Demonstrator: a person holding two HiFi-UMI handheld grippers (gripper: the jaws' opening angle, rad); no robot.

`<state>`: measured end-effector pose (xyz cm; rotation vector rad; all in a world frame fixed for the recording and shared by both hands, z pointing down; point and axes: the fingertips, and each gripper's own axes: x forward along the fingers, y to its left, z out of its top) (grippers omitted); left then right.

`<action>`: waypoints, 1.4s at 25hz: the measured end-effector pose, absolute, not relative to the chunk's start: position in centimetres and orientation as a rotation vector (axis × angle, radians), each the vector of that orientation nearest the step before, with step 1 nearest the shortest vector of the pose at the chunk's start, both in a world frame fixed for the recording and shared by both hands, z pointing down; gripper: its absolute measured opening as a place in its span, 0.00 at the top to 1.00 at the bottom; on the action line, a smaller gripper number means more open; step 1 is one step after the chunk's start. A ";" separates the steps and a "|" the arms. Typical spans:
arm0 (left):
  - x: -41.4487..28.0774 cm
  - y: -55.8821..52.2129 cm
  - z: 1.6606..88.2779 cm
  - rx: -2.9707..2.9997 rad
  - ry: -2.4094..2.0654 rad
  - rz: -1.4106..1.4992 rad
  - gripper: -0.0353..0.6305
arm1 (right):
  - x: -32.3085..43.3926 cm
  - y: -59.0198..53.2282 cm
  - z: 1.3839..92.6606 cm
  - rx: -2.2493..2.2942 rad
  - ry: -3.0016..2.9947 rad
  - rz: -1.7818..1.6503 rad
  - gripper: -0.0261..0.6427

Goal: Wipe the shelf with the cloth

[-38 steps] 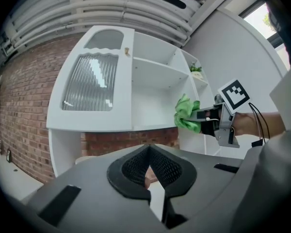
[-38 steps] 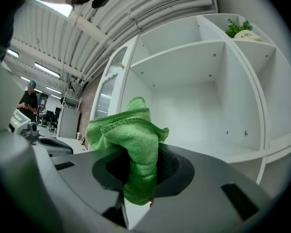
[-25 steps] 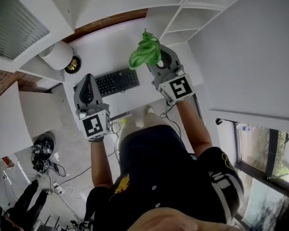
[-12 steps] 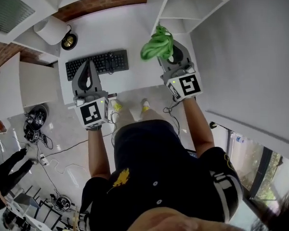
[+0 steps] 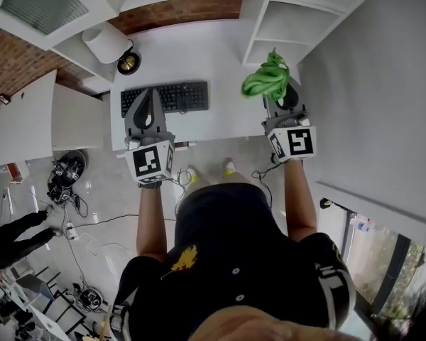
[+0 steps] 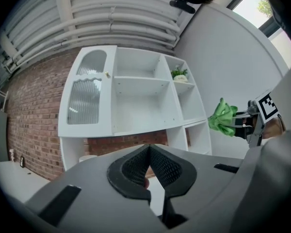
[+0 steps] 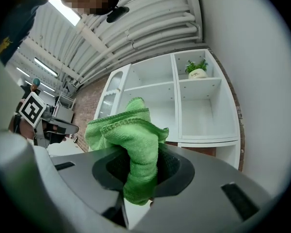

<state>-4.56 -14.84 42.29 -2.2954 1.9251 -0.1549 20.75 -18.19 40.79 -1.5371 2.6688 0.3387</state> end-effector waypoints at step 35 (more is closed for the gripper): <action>-5.3 -15.6 42.3 -2.446 1.749 -0.078 0.92 | 13.4 -16.7 40.1 -1.506 2.702 0.379 0.83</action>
